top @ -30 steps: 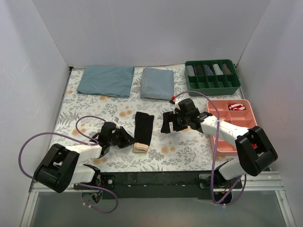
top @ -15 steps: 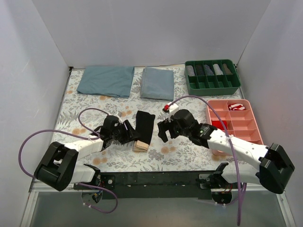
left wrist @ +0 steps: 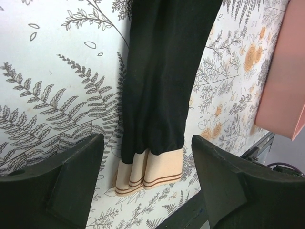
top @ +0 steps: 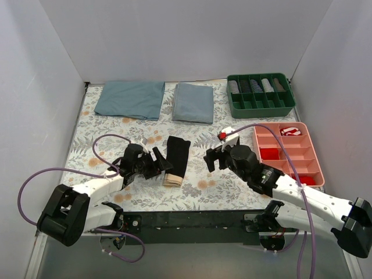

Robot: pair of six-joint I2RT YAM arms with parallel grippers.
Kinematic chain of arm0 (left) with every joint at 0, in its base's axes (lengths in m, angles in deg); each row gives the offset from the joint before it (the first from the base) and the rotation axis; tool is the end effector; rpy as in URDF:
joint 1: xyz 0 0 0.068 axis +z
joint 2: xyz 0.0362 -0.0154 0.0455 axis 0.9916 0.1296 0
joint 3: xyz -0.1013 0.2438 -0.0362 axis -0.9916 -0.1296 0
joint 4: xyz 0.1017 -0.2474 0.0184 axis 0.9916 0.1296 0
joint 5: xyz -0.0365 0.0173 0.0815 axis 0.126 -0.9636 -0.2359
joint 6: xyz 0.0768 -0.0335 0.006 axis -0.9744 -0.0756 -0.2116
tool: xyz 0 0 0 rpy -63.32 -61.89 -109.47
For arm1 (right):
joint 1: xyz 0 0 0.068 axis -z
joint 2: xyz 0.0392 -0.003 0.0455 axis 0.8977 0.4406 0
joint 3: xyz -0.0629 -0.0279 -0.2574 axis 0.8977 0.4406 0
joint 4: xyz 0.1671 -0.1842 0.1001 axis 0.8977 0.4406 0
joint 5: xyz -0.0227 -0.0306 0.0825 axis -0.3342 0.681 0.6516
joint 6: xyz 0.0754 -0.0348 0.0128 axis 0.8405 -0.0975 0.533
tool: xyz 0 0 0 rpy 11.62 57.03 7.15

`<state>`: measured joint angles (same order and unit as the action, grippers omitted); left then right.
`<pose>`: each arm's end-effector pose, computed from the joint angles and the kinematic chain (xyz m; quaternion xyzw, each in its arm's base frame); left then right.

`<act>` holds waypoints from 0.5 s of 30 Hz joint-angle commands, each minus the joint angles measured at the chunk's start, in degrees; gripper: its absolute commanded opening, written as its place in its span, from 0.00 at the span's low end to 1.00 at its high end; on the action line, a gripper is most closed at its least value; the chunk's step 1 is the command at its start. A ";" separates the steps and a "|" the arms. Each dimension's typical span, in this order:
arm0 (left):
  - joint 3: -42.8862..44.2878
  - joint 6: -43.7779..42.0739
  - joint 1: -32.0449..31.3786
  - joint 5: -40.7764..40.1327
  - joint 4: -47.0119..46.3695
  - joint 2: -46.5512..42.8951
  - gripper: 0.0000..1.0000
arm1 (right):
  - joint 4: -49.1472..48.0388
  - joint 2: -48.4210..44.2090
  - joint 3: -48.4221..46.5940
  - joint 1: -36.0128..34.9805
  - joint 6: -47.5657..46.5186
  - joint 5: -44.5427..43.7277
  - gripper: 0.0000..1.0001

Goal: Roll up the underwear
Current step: Roll the underwear to the center of the board.

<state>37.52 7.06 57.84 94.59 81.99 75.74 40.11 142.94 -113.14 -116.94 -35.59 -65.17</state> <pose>0.2094 -0.1204 0.1061 -0.4099 0.8143 -0.3964 0.1090 0.1749 0.1915 0.2382 -0.1959 0.7917 0.1801 0.5498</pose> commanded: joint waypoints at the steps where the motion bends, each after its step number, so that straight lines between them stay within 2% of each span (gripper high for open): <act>1: -1.05 0.09 0.19 -4.07 6.67 -2.18 0.77 | -6.90 -3.70 2.23 -0.01 2.03 -7.07 0.99; 4: -0.61 0.27 0.19 -4.25 7.55 -3.58 0.78 | -3.29 -3.10 1.53 0.08 3.90 -8.57 0.99; 8: -2.88 0.53 0.19 -0.30 2.04 -4.11 0.79 | -0.92 1.12 -1.01 0.08 0.64 -3.75 0.99; 10: -3.33 0.36 0.19 2.15 0.61 -2.71 0.79 | 2.68 4.62 -2.60 0.08 1.43 -2.87 0.99; 15: -2.90 -1.31 0.19 4.80 -1.68 3.26 0.72 | 2.00 8.95 -4.62 0.08 -0.15 2.05 0.99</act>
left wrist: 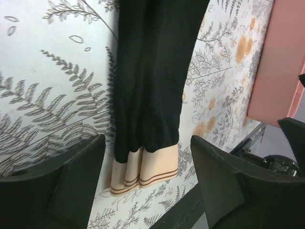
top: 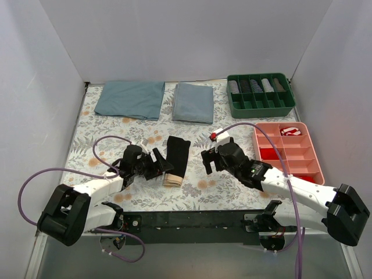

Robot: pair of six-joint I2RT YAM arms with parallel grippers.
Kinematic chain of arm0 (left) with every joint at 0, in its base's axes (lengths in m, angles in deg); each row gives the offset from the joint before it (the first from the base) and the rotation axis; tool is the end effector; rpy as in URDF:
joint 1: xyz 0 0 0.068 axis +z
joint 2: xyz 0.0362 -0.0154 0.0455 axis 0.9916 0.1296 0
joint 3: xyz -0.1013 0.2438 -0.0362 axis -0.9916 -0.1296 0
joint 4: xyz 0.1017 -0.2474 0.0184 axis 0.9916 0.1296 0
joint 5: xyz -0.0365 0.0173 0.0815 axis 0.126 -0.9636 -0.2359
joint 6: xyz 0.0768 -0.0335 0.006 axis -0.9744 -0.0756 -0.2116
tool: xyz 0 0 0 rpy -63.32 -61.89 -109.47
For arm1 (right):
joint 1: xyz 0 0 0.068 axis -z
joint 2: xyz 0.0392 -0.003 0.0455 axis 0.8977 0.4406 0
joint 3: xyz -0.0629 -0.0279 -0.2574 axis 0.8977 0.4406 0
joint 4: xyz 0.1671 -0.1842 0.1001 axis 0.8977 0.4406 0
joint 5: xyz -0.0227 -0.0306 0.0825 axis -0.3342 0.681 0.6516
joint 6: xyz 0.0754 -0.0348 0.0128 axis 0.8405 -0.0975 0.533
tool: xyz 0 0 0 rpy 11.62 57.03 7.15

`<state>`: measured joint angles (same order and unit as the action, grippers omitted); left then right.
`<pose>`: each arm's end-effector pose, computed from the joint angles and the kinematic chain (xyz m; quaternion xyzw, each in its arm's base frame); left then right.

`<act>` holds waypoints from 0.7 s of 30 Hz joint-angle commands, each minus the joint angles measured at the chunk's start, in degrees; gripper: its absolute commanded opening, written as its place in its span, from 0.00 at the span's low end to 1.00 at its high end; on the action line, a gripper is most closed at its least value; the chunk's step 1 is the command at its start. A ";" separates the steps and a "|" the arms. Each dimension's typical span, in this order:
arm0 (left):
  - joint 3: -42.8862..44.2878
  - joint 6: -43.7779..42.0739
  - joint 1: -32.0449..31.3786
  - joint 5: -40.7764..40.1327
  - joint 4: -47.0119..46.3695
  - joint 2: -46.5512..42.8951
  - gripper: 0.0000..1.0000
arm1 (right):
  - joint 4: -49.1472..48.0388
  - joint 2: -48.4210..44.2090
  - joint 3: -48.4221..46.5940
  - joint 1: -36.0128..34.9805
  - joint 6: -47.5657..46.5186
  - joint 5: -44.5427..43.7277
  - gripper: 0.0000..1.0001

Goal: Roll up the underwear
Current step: Roll the underwear to the center of the board.

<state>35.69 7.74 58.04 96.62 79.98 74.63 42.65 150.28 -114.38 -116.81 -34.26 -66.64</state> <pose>0.2045 -0.1199 0.1044 -0.4052 0.8095 -0.4130 0.0999 0.1847 0.2005 0.2097 -0.2031 0.8283 0.1362 0.5041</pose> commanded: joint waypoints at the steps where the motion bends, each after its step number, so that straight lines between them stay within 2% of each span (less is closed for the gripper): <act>1: -1.06 -2.08 -0.01 3.47 0.07 6.39 0.70 | -0.81 2.65 -3.55 -0.05 -1.92 3.87 0.99; 9: -1.32 -2.43 -0.01 0.05 1.47 8.96 0.41 | 1.30 6.44 -5.40 -0.05 -3.68 4.84 0.99; 15: -0.53 -3.22 -0.01 -2.23 3.67 7.37 0.28 | 1.47 8.02 -5.49 -0.14 -4.73 6.77 0.98; 18: 1.57 -4.71 -0.01 -2.85 5.34 8.86 0.17 | 2.61 9.25 -6.28 -0.31 -6.74 7.83 0.97; 20: 3.24 -5.68 0.08 -4.17 8.05 9.04 0.05 | 3.75 10.04 -7.67 -1.45 -8.07 7.22 0.96; 21: 3.34 -5.86 0.08 -4.17 8.07 8.09 0.04 | 5.41 10.92 -8.29 -2.15 -8.60 6.17 0.96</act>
<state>37.48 5.53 58.17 97.17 79.63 82.54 45.38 159.35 -118.29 -117.02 -39.18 -60.12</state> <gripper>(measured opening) 0.079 0.966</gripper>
